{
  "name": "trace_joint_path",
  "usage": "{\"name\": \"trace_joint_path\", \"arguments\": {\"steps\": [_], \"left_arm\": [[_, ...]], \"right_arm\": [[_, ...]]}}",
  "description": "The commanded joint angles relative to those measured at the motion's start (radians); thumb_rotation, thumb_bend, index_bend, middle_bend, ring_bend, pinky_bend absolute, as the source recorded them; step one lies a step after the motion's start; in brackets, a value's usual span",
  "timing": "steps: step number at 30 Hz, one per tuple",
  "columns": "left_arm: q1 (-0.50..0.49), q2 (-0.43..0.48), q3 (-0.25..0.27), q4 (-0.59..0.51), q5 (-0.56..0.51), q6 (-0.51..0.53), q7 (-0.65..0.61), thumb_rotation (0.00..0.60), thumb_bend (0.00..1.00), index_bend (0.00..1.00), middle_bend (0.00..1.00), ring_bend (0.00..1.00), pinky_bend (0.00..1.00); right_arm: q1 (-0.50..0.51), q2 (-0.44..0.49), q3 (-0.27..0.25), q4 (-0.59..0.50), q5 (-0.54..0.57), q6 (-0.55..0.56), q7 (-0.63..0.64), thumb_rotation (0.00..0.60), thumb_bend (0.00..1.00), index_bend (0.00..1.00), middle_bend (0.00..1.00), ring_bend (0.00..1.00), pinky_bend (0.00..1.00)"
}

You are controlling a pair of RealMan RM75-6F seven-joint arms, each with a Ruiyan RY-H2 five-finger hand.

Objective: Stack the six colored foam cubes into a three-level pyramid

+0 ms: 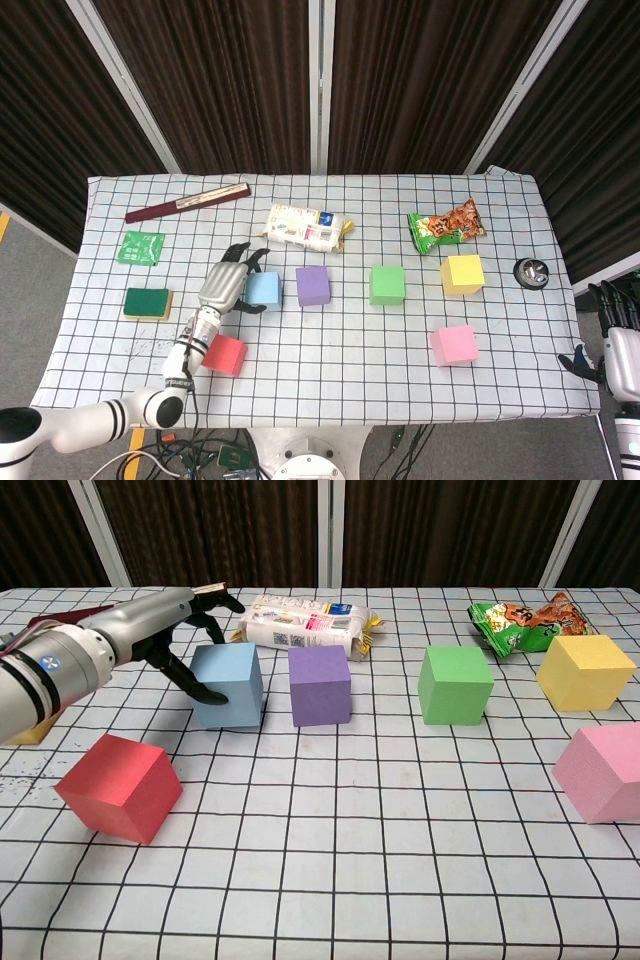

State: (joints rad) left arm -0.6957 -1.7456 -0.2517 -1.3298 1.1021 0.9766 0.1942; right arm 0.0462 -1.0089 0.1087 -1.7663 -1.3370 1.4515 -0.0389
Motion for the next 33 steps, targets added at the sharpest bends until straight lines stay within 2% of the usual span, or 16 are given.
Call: {"name": "trace_joint_path", "arguments": {"steps": [1,18,33], "left_arm": [[-0.016,-0.016,-0.004,0.012,-0.018,-0.014,0.018,0.600,0.09,0.13,0.44,0.05,0.04],[-0.078,-0.096,-0.030,0.094,-0.061,-0.032,0.051,0.600,0.09,0.13,0.44,0.05,0.04],[-0.093,-0.109,-0.040,0.128,-0.063,-0.031,0.039,0.600,0.09,0.13,0.43,0.05,0.04]], "right_arm": [[0.001,-0.002,-0.001,0.004,0.003,-0.006,0.004,0.600,0.00,0.00,0.00,0.00,0.00],[-0.002,-0.001,-0.001,0.018,0.005,-0.010,0.024,0.600,0.00,0.00,0.00,0.00,0.00],[0.000,-0.003,-0.004,0.025,0.008,-0.024,0.030,0.600,0.00,0.00,0.00,0.00,0.00]]}}
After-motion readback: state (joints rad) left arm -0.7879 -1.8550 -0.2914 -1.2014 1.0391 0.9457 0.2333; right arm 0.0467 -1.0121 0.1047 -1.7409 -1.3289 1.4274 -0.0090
